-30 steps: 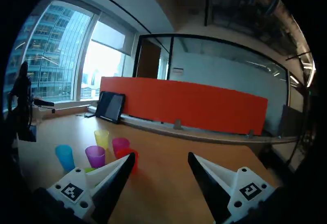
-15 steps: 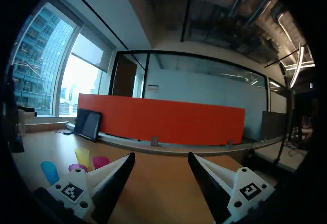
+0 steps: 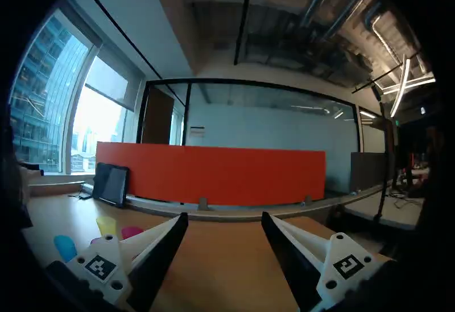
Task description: Pour water
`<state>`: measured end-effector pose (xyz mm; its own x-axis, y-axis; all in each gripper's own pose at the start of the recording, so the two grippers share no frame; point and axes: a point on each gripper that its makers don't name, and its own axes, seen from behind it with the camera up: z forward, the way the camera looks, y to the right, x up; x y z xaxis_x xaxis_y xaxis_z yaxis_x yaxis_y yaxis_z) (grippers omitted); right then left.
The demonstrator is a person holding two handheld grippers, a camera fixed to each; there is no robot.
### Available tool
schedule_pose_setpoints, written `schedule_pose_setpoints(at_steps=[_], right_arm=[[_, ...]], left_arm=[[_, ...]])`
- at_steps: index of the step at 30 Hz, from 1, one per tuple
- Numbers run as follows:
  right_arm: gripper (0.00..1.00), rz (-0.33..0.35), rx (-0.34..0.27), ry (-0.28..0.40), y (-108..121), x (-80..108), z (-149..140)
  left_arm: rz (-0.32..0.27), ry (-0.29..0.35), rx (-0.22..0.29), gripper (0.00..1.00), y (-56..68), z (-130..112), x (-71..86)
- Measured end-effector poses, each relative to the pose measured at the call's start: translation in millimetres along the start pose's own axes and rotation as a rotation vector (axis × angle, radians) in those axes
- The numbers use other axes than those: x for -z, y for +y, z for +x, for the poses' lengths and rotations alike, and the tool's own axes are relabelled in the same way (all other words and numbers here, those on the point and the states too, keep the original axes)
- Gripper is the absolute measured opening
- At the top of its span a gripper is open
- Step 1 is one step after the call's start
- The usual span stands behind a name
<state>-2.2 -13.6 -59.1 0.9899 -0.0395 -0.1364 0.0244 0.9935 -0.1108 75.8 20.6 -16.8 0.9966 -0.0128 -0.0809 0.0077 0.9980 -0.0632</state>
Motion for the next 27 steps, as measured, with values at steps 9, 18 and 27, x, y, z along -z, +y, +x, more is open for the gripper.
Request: schedule_pose_setpoints(at_steps=[9, 18, 27], right_arm=[[1.0, 0.01, -0.014, 0.012, -3, 1.5, 5], [1.0, 0.02, -0.011, 0.003, -10, -1.4, -2], [1.0, 0.032, -0.05, -0.003, -16, -0.6, -3]], left_arm=[[0.042, 0.001, -0.026, 0.97, -5.2, -12, 1.9], [0.057, -0.008, -0.03, 0.97, -1.8, -34, 4.9], [0.056, -0.022, -0.026, 0.97, -0.2, -57, 3.9]])
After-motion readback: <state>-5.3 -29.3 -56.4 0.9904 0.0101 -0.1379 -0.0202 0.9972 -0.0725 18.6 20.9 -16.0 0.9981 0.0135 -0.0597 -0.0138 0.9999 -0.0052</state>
